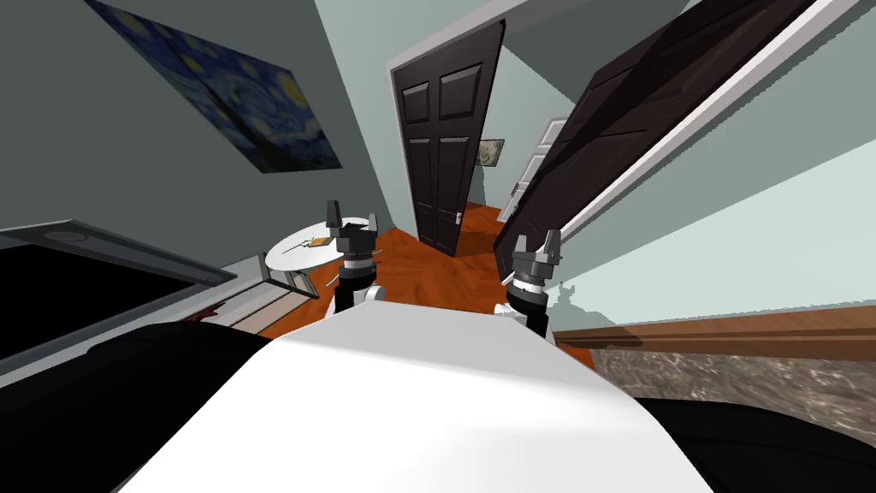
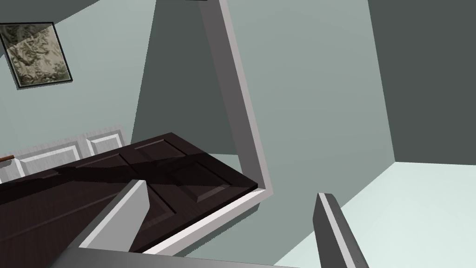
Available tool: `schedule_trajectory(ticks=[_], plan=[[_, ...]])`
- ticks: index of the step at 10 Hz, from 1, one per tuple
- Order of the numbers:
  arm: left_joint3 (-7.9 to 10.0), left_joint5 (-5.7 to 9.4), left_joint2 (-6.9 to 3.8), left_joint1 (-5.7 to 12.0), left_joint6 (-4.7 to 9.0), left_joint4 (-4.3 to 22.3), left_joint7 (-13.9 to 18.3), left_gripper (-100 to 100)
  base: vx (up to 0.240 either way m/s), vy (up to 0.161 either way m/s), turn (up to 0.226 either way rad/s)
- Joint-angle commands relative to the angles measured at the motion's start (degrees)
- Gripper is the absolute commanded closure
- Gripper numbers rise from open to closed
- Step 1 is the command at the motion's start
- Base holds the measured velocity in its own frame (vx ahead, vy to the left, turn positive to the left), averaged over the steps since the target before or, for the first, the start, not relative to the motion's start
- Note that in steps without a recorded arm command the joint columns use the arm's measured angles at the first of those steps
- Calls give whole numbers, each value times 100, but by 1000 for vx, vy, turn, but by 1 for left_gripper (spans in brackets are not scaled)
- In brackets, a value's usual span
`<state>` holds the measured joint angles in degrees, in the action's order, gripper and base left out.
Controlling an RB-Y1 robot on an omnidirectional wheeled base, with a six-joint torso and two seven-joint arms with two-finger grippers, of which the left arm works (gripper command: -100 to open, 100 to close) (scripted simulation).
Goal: Push the door open
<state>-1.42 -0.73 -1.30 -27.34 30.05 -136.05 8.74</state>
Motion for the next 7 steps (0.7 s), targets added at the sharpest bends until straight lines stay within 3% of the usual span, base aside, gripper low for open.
schedule_trajectory(ticks=[1, 3, 7], plan=[[-14, 15, -39, 77, 33, 204, -13, -100, 164, 4, -44], [-24, 26, -64, 134, 57, 354, -23, -100, 61, -11, -45], [-63, 68, -145, 347, 148, 919, -60, -100, 94, -8, -52]])
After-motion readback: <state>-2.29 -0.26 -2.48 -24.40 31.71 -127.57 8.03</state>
